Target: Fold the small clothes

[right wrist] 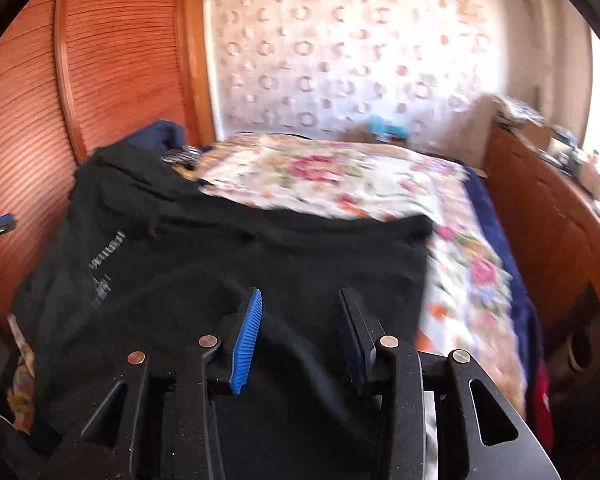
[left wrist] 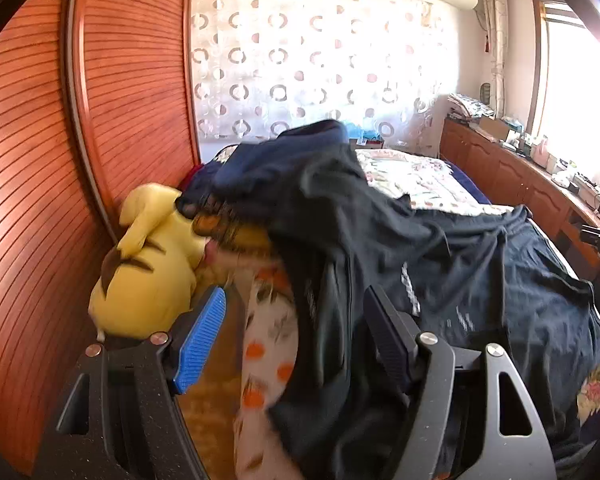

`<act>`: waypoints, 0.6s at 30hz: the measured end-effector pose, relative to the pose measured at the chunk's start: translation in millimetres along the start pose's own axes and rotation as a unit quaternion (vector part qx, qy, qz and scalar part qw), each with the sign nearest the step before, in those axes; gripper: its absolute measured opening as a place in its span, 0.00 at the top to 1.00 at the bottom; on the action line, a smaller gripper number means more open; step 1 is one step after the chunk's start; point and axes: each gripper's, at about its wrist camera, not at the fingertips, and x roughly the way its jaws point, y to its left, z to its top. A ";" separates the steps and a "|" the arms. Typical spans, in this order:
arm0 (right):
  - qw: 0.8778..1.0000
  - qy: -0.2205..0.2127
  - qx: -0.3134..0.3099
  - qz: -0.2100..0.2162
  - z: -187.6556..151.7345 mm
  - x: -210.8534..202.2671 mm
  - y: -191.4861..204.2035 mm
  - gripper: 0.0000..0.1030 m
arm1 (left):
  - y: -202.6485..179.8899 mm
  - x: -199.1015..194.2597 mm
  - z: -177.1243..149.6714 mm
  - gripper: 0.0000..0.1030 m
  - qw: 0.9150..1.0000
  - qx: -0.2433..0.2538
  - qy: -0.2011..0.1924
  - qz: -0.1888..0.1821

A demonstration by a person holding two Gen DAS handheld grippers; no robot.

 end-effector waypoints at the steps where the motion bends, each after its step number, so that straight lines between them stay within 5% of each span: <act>1: 1.000 -0.001 -0.009 0.007 7.5 10.1 5.6 0.61 | -1.8 7.8 7.2 0.30 1.000 0.003 -0.001 -0.005; 9: 0.995 0.011 -0.066 0.074 68.2 105.9 36.6 0.61 | -19.6 78.8 64.9 0.30 0.999 0.035 0.021 -0.031; 18: 0.990 0.041 -0.063 0.119 114.0 231.3 38.3 0.61 | -37.3 139.4 118.9 0.30 0.997 0.059 0.033 -0.049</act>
